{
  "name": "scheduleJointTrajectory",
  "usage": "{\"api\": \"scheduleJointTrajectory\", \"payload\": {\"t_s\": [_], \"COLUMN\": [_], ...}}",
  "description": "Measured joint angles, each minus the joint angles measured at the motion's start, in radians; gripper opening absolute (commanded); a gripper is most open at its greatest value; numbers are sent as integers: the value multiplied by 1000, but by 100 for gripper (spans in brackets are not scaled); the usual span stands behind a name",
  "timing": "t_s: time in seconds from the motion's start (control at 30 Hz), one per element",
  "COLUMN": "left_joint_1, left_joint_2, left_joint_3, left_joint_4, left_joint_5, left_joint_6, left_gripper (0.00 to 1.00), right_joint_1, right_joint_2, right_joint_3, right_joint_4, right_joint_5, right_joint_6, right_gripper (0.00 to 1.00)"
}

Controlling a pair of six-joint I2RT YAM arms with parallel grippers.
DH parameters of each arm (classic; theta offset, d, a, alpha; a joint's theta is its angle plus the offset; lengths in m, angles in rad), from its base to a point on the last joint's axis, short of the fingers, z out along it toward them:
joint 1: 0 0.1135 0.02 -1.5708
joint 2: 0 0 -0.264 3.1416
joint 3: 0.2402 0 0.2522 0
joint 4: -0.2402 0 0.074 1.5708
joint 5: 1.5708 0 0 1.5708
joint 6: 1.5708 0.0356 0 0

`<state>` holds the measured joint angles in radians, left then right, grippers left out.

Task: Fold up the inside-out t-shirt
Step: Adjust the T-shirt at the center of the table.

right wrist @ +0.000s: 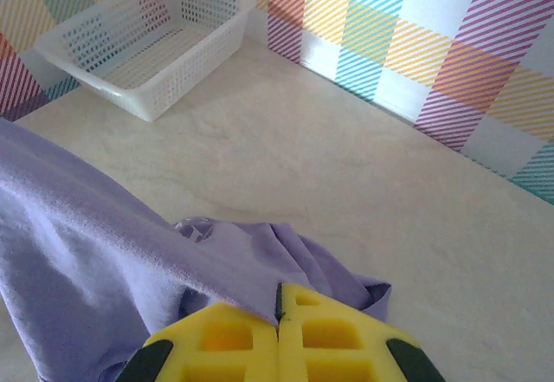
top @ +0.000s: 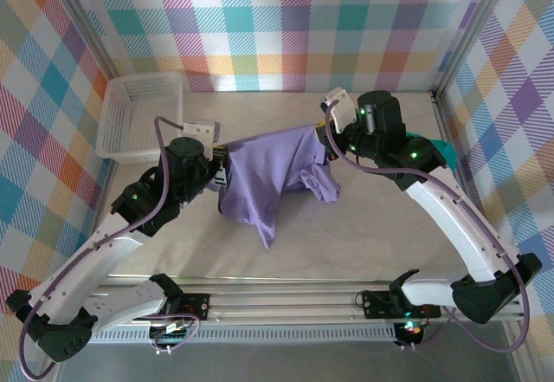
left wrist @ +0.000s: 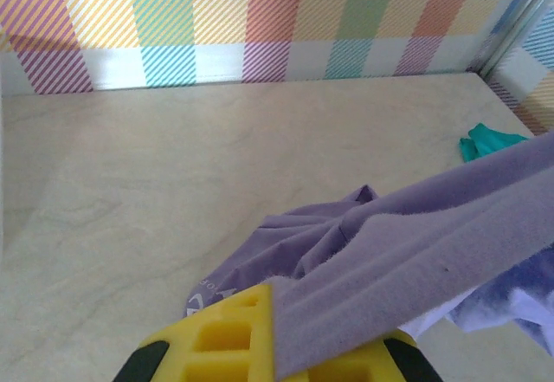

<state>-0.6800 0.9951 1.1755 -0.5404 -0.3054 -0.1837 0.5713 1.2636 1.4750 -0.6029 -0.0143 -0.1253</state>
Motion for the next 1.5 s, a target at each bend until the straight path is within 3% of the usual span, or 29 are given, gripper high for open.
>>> {"api": "scheduleJointTrajectory", "payload": {"t_s": [0.5,0.67,0.73,0.83,0.93,1.0,1.13,1.27,1.4,1.5], "left_joint_1": [11,-32,-90,-151,-160,-140,29,212,227,224], "left_joint_2": [15,-6,14,68,69,39,26,122,211,245], "left_joint_3": [-136,-288,-366,-442,-459,-459,-452,-447,-452,-461], "left_joint_4": [32,151,168,155,132,137,146,151,160,189], "left_joint_5": [240,433,500,573,562,507,414,378,429,464], "left_joint_6": [2,-40,-55,-69,-83,-102,-196,-299,-352,-376], "left_gripper": [0,0,9,31,62,73,74,75,72,63], "right_joint_1": [-31,-42,-44,-46,-47,-47,-46,-19,38,69], "right_joint_2": [41,22,11,14,19,20,89,280,432,496], "right_joint_3": [-56,-147,-240,-374,-428,-422,-365,-251,-194,-185], "right_joint_4": [-53,-51,-71,-141,-202,-177,-49,73,117,125], "right_joint_5": [29,-40,-81,-111,-123,-148,-229,-246,-218,-203], "right_joint_6": [41,115,161,218,247,258,280,290,275,275], "right_gripper": [0,0,7,29,42,47,57,64,69,65]}}
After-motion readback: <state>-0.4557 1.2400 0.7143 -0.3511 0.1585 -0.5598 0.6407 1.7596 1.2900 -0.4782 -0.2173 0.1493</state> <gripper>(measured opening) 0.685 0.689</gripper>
